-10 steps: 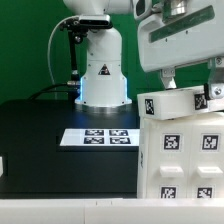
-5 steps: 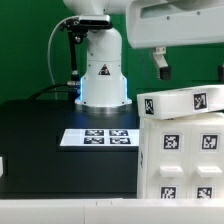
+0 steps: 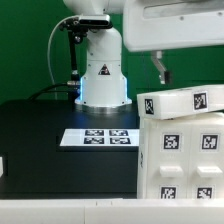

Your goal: Assemble cabinet

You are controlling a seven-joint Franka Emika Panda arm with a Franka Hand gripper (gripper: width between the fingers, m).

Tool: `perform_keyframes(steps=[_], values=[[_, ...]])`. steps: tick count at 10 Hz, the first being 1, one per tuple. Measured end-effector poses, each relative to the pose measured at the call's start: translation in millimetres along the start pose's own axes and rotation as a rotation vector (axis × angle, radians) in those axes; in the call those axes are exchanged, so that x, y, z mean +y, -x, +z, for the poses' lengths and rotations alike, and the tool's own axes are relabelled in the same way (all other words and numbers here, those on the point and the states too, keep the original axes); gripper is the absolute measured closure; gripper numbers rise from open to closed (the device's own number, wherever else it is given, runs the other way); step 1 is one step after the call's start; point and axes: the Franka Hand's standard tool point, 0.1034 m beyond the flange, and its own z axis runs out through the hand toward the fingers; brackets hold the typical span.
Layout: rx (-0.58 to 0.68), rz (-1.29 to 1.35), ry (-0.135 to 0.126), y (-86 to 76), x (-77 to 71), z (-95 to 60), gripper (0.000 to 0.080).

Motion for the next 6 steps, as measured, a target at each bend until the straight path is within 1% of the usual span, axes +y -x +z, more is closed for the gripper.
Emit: perform_keyframes(steps=[1, 4, 5, 6], values=[[-0.002, -0.085, -0.003, 0.7, -1.7, 0.5, 0.0003], [0.0, -0.292, -0.001, -0.1, 0.0, 0.9, 0.0003], [-0.006, -0.537, 0.024, -2.2, 2.6, 2.5, 0.0003], [-0.045, -0.726, 0.043, -2.2, 0.7, 5.3, 0.0003]])
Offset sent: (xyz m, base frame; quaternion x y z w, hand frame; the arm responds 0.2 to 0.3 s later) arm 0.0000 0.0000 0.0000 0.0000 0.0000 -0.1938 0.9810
